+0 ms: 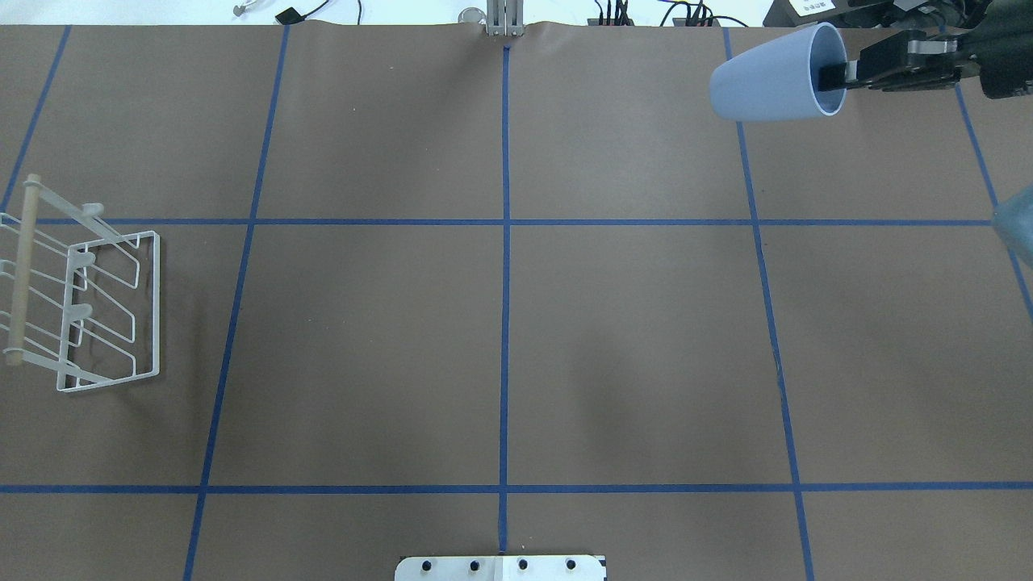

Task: Hang cup on cup holder
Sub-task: 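Lift the cup with the right gripper and swing it toward the left gripper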

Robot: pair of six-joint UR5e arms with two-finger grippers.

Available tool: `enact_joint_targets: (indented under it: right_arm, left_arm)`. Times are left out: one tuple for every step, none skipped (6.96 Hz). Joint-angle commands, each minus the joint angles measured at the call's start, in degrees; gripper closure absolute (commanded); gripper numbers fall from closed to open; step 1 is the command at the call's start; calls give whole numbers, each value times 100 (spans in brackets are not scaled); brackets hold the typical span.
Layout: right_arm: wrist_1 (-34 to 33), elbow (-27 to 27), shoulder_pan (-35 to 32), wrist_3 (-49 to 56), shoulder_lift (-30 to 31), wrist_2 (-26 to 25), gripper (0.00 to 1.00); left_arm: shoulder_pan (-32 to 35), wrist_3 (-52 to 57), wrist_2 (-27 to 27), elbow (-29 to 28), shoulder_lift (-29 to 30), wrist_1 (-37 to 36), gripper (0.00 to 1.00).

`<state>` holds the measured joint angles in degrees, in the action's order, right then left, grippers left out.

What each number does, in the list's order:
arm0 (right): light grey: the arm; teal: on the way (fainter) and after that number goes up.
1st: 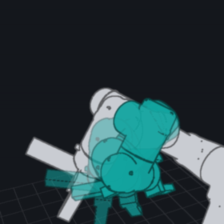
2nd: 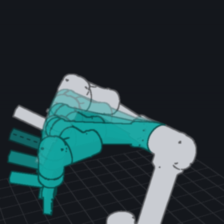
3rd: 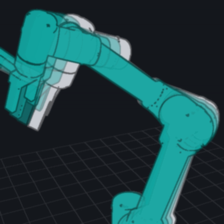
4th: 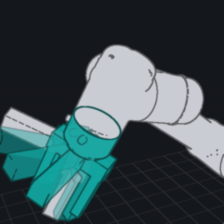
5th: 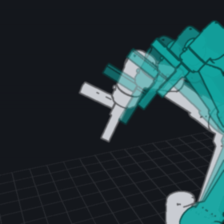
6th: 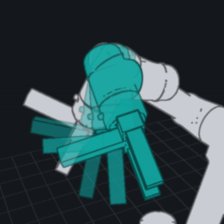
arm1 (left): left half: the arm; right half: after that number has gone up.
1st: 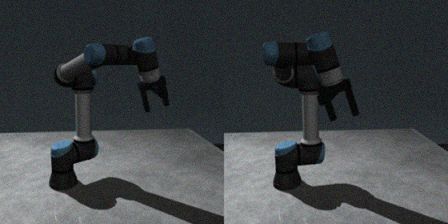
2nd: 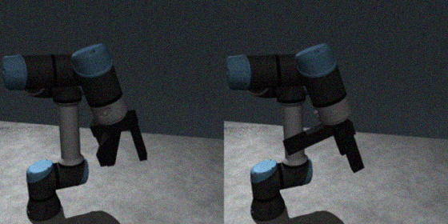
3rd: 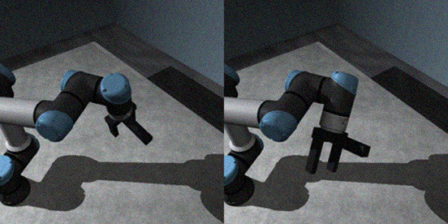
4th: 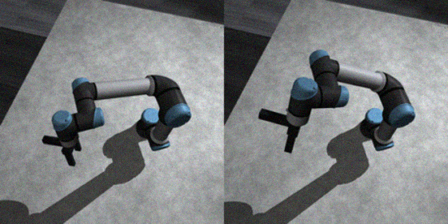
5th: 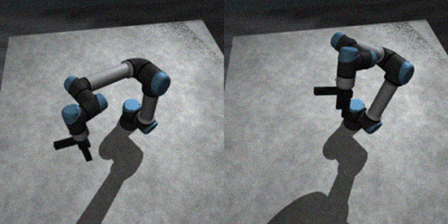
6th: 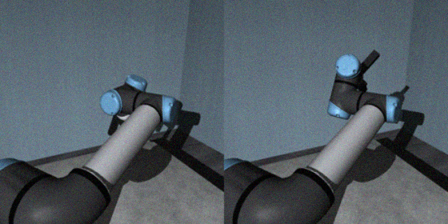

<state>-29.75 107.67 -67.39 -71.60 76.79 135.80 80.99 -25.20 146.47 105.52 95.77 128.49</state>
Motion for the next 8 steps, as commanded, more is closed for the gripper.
enact_joint_targets:
  right_arm:
    - [1441,-9,487,-1003,-6,-419,100]
    - [1854,-9,882,-1170,-6,-866,100]
    - [2389,-18,1373,-1476,-6,-1445,100]
    - [2838,-18,1909,-1601,-6,-2060,100]
    - [3156,-18,2532,-1594,-6,-2780,100]
    - [3316,-1,3025,-1567,-15,-3422,100]
    - [3326,0,3291,-1558,-137,-3733,100]
    - [3474,-18,3581,-1541,-199,-4084,100]
  left_arm:
    - [-494,-2129,635,-5,563,867,2]
    - [-879,-2947,629,-14,836,1297,10]
    - [-1109,-3739,594,-23,1134,1580,13]
    - [-1190,-4303,593,-5,1328,1765,11]
    - [-1434,-4831,532,4,1626,1863,7]
    - [-1654,-5454,340,4,1786,2116,6]
    - [-1865,-6130,77,4,1822,2615,6]
    - [-2216,-7068,-395,4,1857,3368,5]
